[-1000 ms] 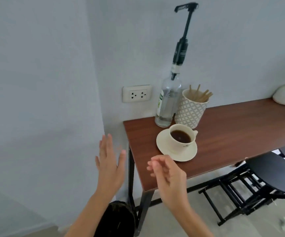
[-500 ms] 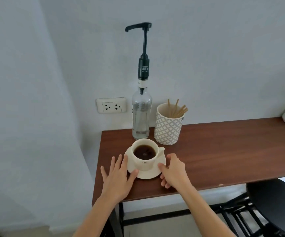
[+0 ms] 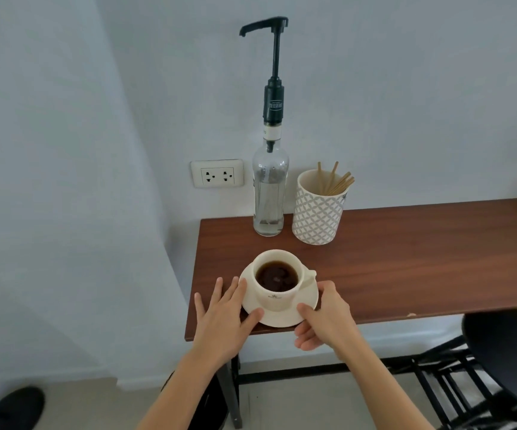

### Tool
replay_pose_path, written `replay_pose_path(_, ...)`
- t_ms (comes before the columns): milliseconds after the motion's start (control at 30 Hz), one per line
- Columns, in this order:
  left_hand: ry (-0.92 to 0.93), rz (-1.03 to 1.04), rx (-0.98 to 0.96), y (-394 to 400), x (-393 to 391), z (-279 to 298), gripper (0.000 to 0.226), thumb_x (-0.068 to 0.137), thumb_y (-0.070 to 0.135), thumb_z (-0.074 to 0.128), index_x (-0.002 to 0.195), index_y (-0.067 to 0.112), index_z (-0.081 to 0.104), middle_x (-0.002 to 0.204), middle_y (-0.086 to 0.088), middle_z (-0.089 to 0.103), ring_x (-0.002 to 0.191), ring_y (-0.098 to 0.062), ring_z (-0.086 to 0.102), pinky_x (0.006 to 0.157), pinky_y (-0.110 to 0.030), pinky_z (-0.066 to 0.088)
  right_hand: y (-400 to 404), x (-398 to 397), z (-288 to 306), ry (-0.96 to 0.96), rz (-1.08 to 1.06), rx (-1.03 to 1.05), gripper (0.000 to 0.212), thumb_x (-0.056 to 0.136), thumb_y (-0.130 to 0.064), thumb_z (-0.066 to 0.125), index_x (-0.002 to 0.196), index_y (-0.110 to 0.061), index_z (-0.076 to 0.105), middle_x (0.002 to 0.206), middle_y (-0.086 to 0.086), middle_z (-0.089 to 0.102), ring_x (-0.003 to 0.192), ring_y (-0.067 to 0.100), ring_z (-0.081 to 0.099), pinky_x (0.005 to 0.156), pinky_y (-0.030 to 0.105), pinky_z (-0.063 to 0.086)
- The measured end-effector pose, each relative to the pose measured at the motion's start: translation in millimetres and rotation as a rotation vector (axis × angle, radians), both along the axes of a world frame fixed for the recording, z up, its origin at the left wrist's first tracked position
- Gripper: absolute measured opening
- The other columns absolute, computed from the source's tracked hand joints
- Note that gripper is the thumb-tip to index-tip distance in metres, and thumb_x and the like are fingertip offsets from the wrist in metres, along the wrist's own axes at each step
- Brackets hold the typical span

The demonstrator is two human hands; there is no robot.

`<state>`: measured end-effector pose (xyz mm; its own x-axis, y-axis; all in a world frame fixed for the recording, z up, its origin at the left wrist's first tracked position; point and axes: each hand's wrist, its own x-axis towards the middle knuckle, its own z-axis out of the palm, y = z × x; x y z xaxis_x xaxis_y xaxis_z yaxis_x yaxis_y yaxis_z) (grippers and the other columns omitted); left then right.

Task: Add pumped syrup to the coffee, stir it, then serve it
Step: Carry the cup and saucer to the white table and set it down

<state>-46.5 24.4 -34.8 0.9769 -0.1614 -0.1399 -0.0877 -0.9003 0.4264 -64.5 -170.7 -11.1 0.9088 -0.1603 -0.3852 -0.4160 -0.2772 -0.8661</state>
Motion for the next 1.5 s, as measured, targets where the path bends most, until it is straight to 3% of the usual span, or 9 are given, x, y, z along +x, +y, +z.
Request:
replay_pose_path(167,0.018,-0.067,0.006,7.7,-17.8,2.9,0.074,0.101,0.059,0.036,0.163,0.030,0.007,0.171,0.008,0.009,0.159,-0.020,-0.007,0.123,-0.056,-0.011,11.1,-29.3,-13.7,-0.010,-0.066,0.144,0.039,0.100,-0.005,0.049,0.126,-0.028,0.032,0.089,0.027,0.074,0.065,0.039,0.076,0.055,0.040,0.063)
replay_pose_path(333,0.021,-0.106,0.015,12.9,-30.2,1.6,0.075,0.101,0.059,0.036,0.163,0.030,0.006,0.171,0.008,0.008,0.159,-0.019,-0.008,0.123,-0.055,-0.012,17.1,-48.4,-31.4,-0.073,-0.233,0.446,0.051,0.097,0.005,0.054,0.132,-0.027,0.036,0.118,0.023,0.064,0.097,0.039,0.073,0.069,0.044,0.064)
replay_pose_path(633,-0.006,0.015,-0.223,14.7,-67.6,-1.3,0.077,0.098,0.055,0.051,0.161,0.027,0.018,0.168,0.007,0.024,0.159,-0.017,0.004,0.126,-0.050,-0.002,12.9,-69.1,-31.0,-0.093,-0.181,0.509,0.046,0.097,0.004,0.055,0.132,-0.023,0.042,0.112,0.031,0.068,0.092,0.040,0.074,0.065,0.043,0.064)
replay_pose_path(800,-0.082,0.284,-0.497,14.4,-104.0,7.0,0.081,0.093,0.047,0.065,0.160,0.022,0.027,0.153,0.010,0.048,0.146,-0.013,0.039,0.120,-0.034,0.028,6.7,-72.7,-15.8,-0.102,-0.013,0.503,0.046,0.097,0.006,0.055,0.132,-0.023,0.044,0.114,0.030,0.067,0.085,0.038,0.076,0.057,0.039,0.063)
replay_pose_path(933,0.033,0.576,-0.938,19.5,-143.5,19.0,0.059,0.099,0.021,0.063,0.154,0.019,0.040,0.107,0.008,0.075,0.097,-0.015,0.072,0.088,-0.027,0.056,8.9,-78.2,3.0,-0.070,0.211,0.520,0.046,0.097,0.008,0.054,0.131,-0.021,0.045,0.107,0.029,0.070,0.074,0.031,0.077,0.055,0.037,0.063)
replay_pose_path(1000,0.015,0.669,-1.058,24.2,-170.5,22.3,0.044,0.102,0.014,0.058,0.145,0.017,0.053,0.084,0.002,0.076,0.074,-0.012,0.074,0.068,-0.022,0.057,16.6,-85.2,9.2,-0.049,0.323,0.514,0.046,0.097,0.008,0.055,0.131,-0.021,0.045,0.102,0.028,0.071,0.072,0.031,0.077,0.055,0.037,0.064)
replay_pose_path(1067,-0.019,0.758,-1.118,26.9,-202.2,26.0,0.036,0.103,0.013,0.055,0.139,0.016,0.058,0.081,-0.003,0.076,0.068,-0.012,0.074,0.062,-0.021,0.057,27.8,-97.4,12.6,-0.031,0.420,0.510,0.047,0.097,0.007,0.054,0.131,-0.023,0.045,0.100,0.029,0.071,0.070,0.031,0.078,0.055,0.036,0.064)
replay_pose_path(1267,-0.179,1.053,-1.193,42.7,-316.8,29.5,0.033,0.103,0.010,0.055,0.135,0.015,0.059,0.090,-0.012,0.079,0.073,-0.023,0.077,0.060,-0.022,0.057,77.2,-157.5,13.4,0.072,0.699,0.538,0.047,0.097,0.006,0.055,0.133,-0.022,0.046,0.105,0.029,0.072,0.081,0.036,0.077,0.058,0.040,0.065)
replay_pose_path(1500,-0.399,1.319,-1.211,62.3,-472.7,29.6,0.027,0.101,0.005,0.054,0.126,0.013,0.062,0.073,-0.006,0.077,0.061,-0.018,0.075,0.059,-0.026,0.059,146.5,-272.6,15.6,0.171,1.024,0.536,0.049,0.096,0.006,0.056,0.134,-0.022,0.044,0.097,0.029,0.072,0.071,0.030,0.078,0.056,0.039,0.065)
